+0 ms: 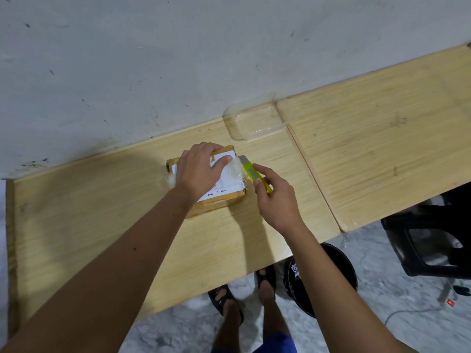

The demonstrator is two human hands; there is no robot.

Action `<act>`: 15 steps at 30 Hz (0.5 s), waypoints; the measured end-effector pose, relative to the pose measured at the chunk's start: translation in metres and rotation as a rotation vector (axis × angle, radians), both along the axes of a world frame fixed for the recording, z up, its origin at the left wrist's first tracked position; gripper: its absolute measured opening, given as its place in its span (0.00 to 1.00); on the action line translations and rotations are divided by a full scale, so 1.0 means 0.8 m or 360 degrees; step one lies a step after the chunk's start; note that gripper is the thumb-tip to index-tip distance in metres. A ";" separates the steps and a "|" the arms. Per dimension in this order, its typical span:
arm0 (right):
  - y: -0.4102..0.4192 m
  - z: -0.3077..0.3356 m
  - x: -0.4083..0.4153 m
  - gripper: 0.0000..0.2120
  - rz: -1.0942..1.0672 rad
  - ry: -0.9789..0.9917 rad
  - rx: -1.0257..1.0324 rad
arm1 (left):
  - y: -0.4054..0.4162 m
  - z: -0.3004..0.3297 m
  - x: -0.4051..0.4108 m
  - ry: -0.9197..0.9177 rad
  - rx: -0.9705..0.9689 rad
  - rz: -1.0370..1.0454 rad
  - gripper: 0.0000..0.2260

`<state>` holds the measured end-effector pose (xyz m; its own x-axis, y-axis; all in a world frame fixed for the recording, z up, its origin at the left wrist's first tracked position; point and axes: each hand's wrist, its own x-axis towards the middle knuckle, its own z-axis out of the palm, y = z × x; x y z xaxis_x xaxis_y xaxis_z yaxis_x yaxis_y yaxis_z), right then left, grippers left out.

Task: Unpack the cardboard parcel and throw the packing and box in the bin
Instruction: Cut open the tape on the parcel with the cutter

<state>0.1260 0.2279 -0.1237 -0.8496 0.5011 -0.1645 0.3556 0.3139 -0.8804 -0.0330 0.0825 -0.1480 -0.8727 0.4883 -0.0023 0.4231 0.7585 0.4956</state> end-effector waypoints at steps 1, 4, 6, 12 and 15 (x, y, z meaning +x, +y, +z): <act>0.001 0.001 -0.002 0.17 0.0011 0.0001 0.0006 | 0.000 -0.001 0.000 0.0003 0.0004 0.0003 0.19; 0.005 0.005 -0.010 0.17 0.0044 0.0003 0.0059 | 0.000 -0.003 0.001 0.0022 0.0026 0.0012 0.18; 0.009 0.006 -0.014 0.17 0.0068 -0.0019 0.0097 | -0.001 -0.005 0.000 0.0036 0.0041 0.0018 0.18; 0.021 0.016 -0.015 0.17 0.0222 -0.0101 0.0161 | 0.000 -0.009 0.003 0.0047 0.0044 0.0049 0.17; 0.024 0.021 -0.011 0.17 0.0261 -0.0129 0.0187 | 0.001 -0.009 0.005 0.0035 0.0064 0.0069 0.16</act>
<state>0.1169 0.2468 -0.1072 -0.9076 0.3772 -0.1842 0.3596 0.4720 -0.8049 -0.0292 0.0833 -0.1552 -0.8928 0.4491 0.0356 0.4011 0.7563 0.5169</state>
